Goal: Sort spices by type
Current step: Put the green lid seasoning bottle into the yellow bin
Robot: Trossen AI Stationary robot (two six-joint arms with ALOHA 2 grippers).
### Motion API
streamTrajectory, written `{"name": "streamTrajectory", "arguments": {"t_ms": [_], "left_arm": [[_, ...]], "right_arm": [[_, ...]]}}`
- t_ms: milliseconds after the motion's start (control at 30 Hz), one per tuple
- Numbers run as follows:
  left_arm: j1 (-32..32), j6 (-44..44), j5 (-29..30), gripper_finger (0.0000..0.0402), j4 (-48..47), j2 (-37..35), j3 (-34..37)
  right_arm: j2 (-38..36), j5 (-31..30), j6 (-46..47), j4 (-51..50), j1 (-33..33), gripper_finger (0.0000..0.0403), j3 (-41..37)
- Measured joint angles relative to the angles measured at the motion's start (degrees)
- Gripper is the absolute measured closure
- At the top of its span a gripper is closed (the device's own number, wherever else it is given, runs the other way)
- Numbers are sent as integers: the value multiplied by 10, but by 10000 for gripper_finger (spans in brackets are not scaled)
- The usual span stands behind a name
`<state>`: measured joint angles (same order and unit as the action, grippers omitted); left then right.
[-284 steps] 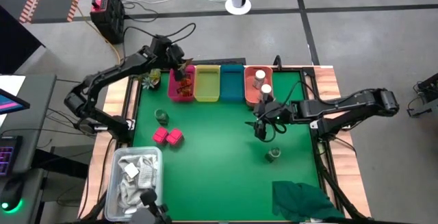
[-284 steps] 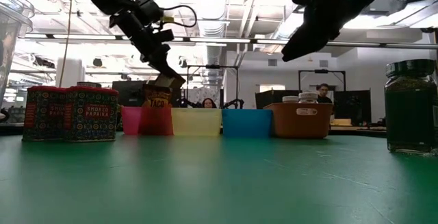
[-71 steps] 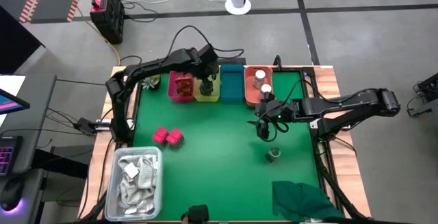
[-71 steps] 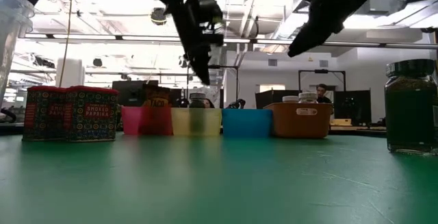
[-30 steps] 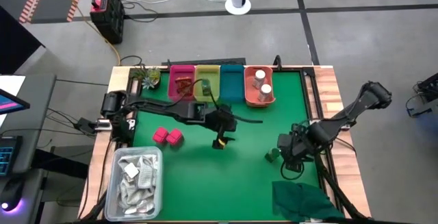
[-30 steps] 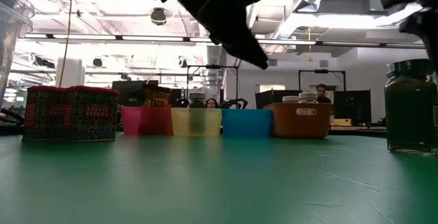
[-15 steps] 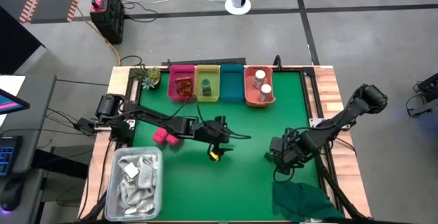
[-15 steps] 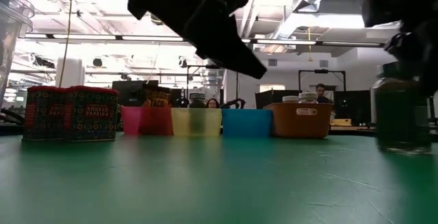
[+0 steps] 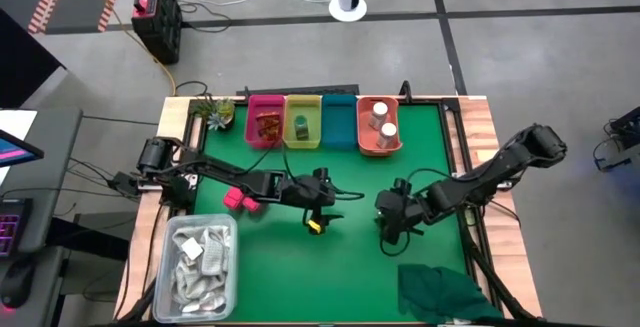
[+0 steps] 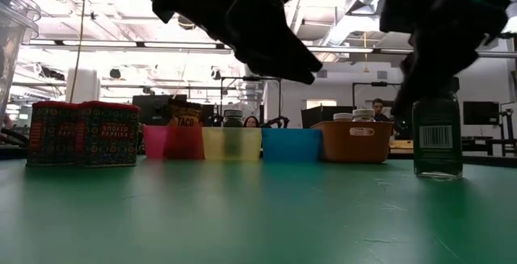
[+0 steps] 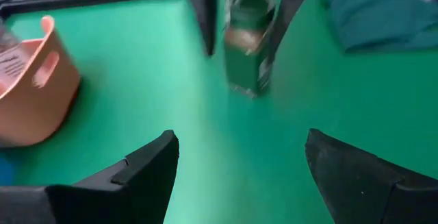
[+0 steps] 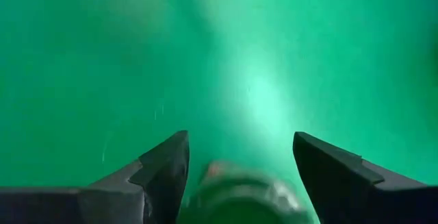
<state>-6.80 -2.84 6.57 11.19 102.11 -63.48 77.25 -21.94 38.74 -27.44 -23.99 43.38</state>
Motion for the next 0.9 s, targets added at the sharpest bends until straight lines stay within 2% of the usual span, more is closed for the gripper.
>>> {"name": "streamTrajectory", "arguments": {"t_ms": [133, 367, 900], "left_arm": [[2, 20, -25, 100, 15, 0, 0], [1, 31, -29, 100, 15, 1, 0], [0, 70, -44, 100, 22, 1, -1]], "right_arm": [[0, -5, -30, 29, 13, 117, 0], [0, 11, -29, 11, 16, 117, 0], [-9, 31, 68, -57, -10, 117, 4]]}}
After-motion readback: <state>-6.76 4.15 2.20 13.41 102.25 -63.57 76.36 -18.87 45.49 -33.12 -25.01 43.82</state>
